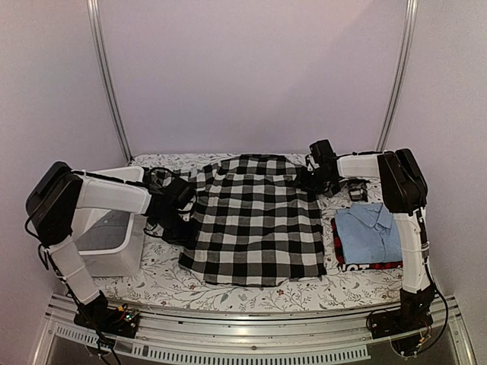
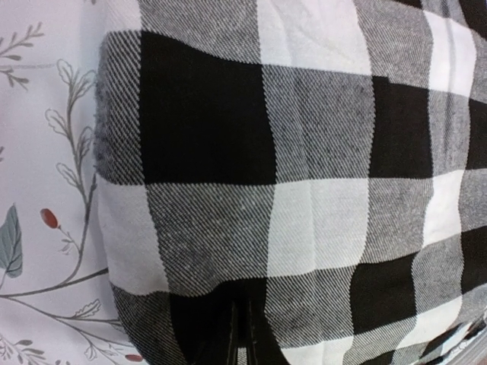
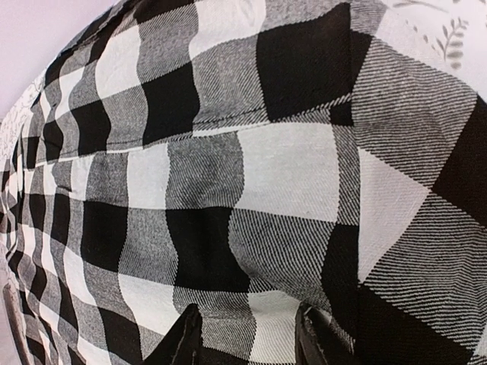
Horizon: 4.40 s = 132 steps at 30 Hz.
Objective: Fold and stack the long sleeve shirts
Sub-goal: Smooth out the flattened shirt at the center of the board.
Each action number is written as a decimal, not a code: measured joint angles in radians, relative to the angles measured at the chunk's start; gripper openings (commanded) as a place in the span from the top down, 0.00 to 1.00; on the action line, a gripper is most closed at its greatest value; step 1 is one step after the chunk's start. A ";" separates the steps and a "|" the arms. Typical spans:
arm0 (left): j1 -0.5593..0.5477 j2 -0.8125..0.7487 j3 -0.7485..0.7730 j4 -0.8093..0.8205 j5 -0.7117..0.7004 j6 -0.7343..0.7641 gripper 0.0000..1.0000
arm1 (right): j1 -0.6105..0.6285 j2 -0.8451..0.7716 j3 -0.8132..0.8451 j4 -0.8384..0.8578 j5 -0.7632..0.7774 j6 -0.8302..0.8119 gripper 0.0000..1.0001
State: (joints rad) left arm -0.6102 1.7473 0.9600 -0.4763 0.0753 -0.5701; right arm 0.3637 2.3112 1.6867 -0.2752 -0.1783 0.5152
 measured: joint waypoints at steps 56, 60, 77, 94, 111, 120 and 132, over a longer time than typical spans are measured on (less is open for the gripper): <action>-0.590 0.399 0.611 -0.019 0.042 0.293 0.63 | 0.311 -0.956 -0.771 -0.143 0.287 0.076 0.47; -0.594 0.420 0.612 -0.024 0.030 0.297 0.72 | 0.313 -0.973 -0.781 -0.144 0.297 0.084 0.47; -0.588 0.439 0.623 -0.029 -0.093 0.310 1.00 | 0.340 -1.001 -0.813 -0.144 0.301 0.109 0.47; -0.379 0.282 0.616 0.068 -0.087 0.296 1.00 | 0.481 -1.064 -0.869 -0.126 0.300 0.053 0.48; -0.285 0.336 0.663 0.099 0.011 0.262 1.00 | 0.640 -0.776 -0.834 -0.107 0.323 0.067 0.51; -0.277 0.336 0.663 0.103 0.027 0.260 1.00 | 0.652 -0.637 -0.785 -0.075 0.367 0.088 0.51; -0.266 0.336 0.663 0.114 0.042 0.259 1.00 | 0.658 -0.546 -0.701 -0.171 0.458 0.125 1.00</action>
State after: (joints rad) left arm -0.8764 2.0838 1.6226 -0.3618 0.1169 -0.3107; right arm 1.0218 1.7649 0.9855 -0.4465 0.2798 0.6403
